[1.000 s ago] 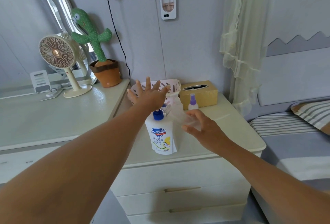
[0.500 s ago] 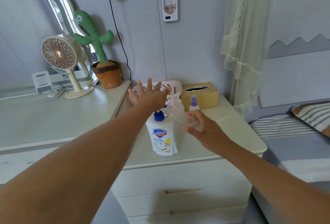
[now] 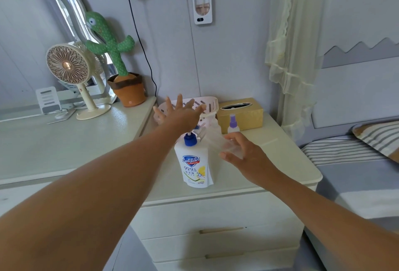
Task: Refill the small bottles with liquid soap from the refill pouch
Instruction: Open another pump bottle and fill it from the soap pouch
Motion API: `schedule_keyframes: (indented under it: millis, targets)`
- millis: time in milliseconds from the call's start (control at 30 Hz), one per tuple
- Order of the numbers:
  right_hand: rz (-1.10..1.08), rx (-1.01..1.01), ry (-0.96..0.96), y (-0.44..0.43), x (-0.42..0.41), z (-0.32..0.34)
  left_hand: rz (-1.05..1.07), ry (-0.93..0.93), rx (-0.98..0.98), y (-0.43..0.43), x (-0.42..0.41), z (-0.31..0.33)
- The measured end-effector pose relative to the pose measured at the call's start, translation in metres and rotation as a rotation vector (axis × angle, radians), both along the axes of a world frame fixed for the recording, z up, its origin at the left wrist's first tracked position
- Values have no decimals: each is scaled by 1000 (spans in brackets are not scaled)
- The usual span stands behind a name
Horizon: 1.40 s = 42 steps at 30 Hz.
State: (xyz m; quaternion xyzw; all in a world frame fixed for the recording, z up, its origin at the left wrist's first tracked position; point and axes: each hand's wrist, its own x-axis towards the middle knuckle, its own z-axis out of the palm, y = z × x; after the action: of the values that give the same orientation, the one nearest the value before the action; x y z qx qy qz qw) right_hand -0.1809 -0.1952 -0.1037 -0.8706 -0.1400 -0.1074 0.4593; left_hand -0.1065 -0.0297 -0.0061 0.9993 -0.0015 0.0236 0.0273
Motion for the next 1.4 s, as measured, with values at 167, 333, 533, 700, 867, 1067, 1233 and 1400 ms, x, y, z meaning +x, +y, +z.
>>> schedule_keyframes:
  millis: [167, 333, 533, 700, 867, 1067, 1233, 1400]
  targets:
    - [0, 5, 1, -2, -3, -3, -28, 32, -50, -8, -17, -8]
    - [1, 0, 10, -3, -7, -6, -42, 64, -48, -10, -21, -10]
    - [-17, 27, -13, -2, -4, -3, -25, -32, 13, 0, 1, -8]
    - [-15, 19, -16, -1, -1, -5, -37, 2, -20, 0, 3, -17]
    - [-4, -2, -3, -1, -4, -7, 41, 57, -145, 3, 8, -29]
    - [-18, -10, 12, 0, 0, 5, 15, 39, -55, -1, 3, -4]
    - [-14, -5, 44, 2, -1, 1, -11, 46, -45, 2, 5, -15]
    - [-11, 13, 85, 5, -2, -1, 25, 68, -103, 7, 11, -24]
